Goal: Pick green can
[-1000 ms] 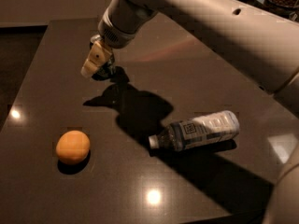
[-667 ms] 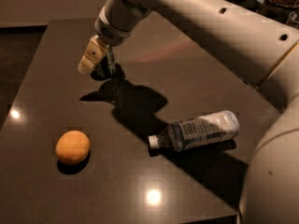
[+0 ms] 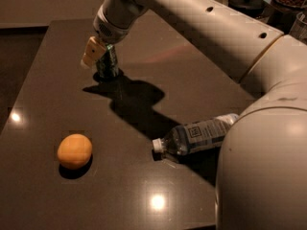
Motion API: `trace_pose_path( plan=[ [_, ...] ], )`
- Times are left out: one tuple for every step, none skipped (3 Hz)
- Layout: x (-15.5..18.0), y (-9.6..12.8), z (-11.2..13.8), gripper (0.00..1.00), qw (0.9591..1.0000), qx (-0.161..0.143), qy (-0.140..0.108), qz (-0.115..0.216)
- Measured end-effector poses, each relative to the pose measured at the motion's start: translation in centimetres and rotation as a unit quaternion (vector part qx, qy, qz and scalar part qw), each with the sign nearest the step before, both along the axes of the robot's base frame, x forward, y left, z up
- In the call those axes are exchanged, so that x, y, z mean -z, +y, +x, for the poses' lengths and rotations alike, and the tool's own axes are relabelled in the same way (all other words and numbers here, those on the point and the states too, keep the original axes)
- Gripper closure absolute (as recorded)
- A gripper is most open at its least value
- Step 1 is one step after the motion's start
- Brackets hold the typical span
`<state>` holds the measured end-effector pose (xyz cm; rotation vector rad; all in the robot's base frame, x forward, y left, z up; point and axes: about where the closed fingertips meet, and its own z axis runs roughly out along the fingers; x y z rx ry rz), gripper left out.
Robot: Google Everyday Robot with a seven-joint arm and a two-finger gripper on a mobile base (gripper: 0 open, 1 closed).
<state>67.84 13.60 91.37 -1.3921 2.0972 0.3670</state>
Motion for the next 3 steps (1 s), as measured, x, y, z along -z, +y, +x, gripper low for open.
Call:
trace_pose_path(
  plan=[
    [0.0, 0.1, 0.2, 0.44, 0.9999, -0.006, 0.008, 0.003],
    [-2.2, -0.7, -0.9, 0.76, 0.9992, -0.036, 0.016, 0.011],
    [-5.4, -1.7, -2.3, 0.98, 0.9975, -0.066, 0.015, 0.022]
  ],
)
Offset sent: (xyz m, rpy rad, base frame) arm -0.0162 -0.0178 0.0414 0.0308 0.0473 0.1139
